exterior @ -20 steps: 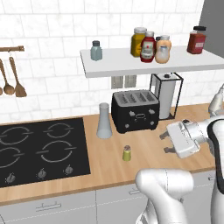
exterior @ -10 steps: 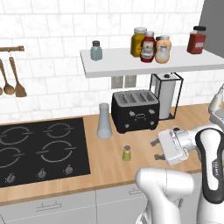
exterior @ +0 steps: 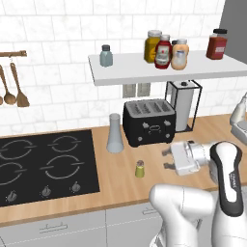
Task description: Put the shaker and condiment bottle from the counter next to their counterparts in the cabinet.
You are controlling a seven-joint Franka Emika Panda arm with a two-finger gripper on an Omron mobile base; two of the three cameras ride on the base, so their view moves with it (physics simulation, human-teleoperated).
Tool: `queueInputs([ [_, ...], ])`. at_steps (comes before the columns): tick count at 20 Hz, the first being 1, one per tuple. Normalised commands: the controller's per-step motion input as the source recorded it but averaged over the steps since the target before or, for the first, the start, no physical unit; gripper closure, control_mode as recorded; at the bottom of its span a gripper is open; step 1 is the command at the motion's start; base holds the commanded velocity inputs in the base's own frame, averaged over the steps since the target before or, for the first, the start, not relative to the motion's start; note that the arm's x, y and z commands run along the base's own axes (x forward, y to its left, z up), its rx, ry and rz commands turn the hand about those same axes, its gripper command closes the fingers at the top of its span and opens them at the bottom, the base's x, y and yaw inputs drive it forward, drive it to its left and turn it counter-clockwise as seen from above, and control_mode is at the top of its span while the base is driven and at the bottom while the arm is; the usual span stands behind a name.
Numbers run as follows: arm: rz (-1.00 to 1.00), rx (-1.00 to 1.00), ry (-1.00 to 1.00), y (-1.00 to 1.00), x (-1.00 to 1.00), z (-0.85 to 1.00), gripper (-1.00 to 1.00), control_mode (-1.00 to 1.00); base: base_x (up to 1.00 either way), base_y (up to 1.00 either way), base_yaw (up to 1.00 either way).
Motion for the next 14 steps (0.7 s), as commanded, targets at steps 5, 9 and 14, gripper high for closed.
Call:
queueInputs([
  [5,-0.09,0.0,0.02,0.14,0.62,-0.3,-1.0,-1.0,0.0,0.0,0.0],
  [9,-0.05,-0.02,0.0,0.21,0.34,-0.44,-1.0,-1.0,0.0,0.0,0.0],
  [14,-0.02,-0.02,0.0,0.23,0.1,-0.4,-1.0,-1.0,0.0,0.0,0.0],
])
